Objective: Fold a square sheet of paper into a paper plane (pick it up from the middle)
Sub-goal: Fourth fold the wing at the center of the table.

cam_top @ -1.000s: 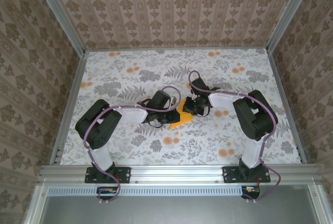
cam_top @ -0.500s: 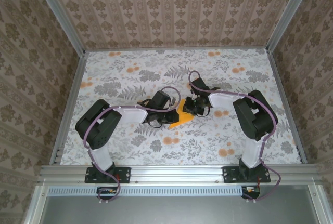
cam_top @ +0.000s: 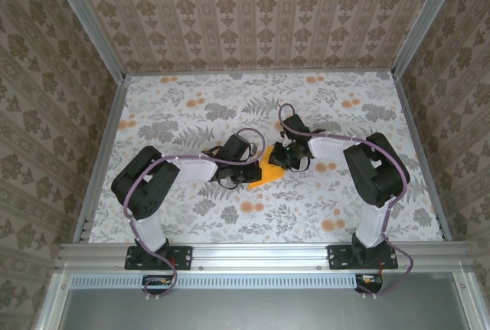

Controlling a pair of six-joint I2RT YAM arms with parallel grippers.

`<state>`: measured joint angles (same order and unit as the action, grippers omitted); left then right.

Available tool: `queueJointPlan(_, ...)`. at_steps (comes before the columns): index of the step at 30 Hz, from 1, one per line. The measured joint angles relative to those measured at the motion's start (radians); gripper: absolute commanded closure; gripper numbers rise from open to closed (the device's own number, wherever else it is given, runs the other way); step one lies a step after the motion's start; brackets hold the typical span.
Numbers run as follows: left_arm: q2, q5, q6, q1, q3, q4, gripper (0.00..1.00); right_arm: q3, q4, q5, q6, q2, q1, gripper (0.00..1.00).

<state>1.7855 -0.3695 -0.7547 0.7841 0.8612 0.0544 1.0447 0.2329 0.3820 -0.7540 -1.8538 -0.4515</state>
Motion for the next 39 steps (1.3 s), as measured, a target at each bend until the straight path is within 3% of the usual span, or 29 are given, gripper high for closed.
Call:
queueJointPlan(10,0.000,-0.001,-0.010,0.000,-0.004,0.006,0.99,-0.055,-0.091,0.120,0.063,0.050,-0.004,0.87)
queueJointPlan(26,0.000,-0.001,-0.016,0.000,-0.004,0.005,1.00,-0.060,-0.094,0.158,0.130,-0.021,-0.002,0.88)
queueJointPlan(39,0.000,-0.003,-0.031,0.000,-0.009,0.011,1.00,-0.018,-0.067,0.151,0.180,-0.044,0.168,0.88)
